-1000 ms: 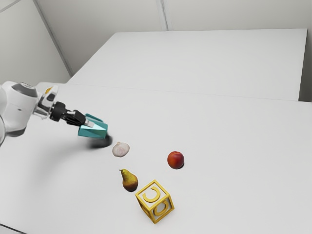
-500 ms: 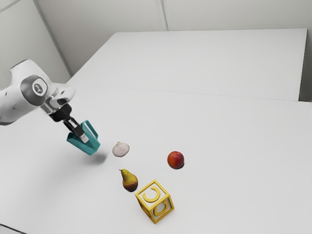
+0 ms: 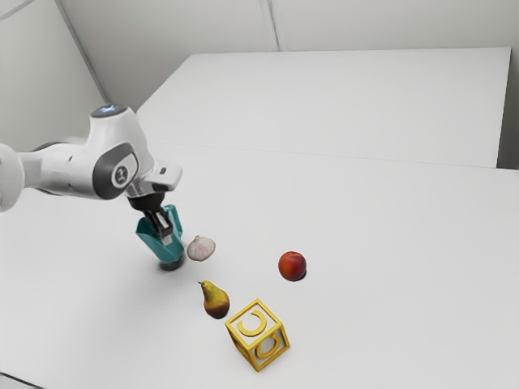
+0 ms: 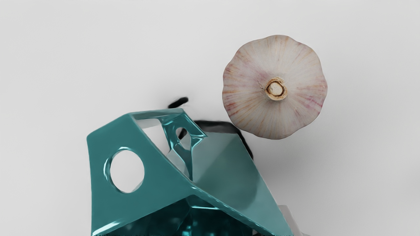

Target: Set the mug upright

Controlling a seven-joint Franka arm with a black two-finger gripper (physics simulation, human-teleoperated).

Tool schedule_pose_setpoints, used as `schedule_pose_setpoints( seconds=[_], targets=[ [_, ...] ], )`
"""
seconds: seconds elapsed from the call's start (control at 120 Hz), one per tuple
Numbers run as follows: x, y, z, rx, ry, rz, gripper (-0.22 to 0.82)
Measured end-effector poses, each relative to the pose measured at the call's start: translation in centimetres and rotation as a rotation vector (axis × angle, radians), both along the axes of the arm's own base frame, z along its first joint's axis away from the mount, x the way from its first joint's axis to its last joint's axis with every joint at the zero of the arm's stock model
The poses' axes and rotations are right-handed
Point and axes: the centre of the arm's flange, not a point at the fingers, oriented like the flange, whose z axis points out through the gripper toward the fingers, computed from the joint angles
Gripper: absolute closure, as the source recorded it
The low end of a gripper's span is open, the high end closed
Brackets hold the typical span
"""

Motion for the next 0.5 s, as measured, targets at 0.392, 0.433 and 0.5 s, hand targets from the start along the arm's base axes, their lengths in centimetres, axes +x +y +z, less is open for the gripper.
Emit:
schedule_pose_setpoints(
  seconds=[0.392, 0.433, 0.5],
  targets=[
    [-0.6, 0.8, -1.6, 0.025, -0.03, 0.124, 0.78],
    [-0.6, 1.0, -1.6, 0.026, -0.032, 0.137, 0.78],
    [-0.6, 1.2, -1.6, 0.026, -0.036, 0.154, 0.77]
  ],
)
